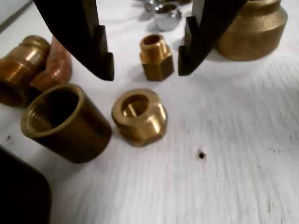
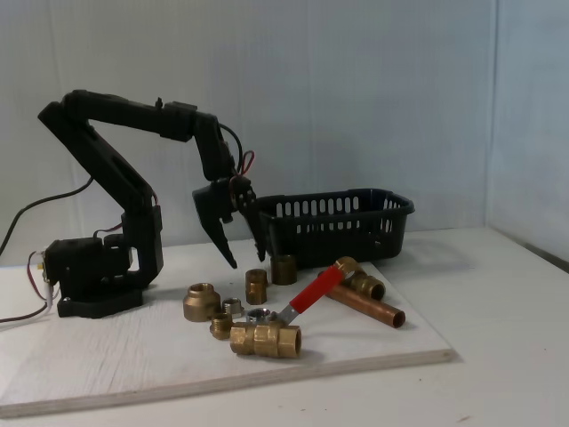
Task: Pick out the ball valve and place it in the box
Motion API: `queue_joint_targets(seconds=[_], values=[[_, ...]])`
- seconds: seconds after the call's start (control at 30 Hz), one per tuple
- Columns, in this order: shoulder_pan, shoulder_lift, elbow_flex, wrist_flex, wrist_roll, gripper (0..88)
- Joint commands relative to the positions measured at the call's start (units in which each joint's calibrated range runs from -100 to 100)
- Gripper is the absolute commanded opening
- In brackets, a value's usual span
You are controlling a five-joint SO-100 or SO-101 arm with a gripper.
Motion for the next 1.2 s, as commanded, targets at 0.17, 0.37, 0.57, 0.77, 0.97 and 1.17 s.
queue_joint_targets(seconds=[0.17, 0.37, 0.57, 0.77, 0.97, 1.17], values=[[0.54, 0.05, -0.49, -1.25, 0.3, 14.7], [0.03, 0.05, -0.58, -1.51, 0.04, 14.7], [-0.05, 0.14, -1.03, -1.51, 0.15, 14.7], [-2.78, 0.14, -0.13, -2.11, -0.17, 14.7], [-2.55, 0.14, -0.85, -2.29, 0.2, 14.7], [-2.92, 0.99, -1.03, -2.29, -0.11, 14.8]])
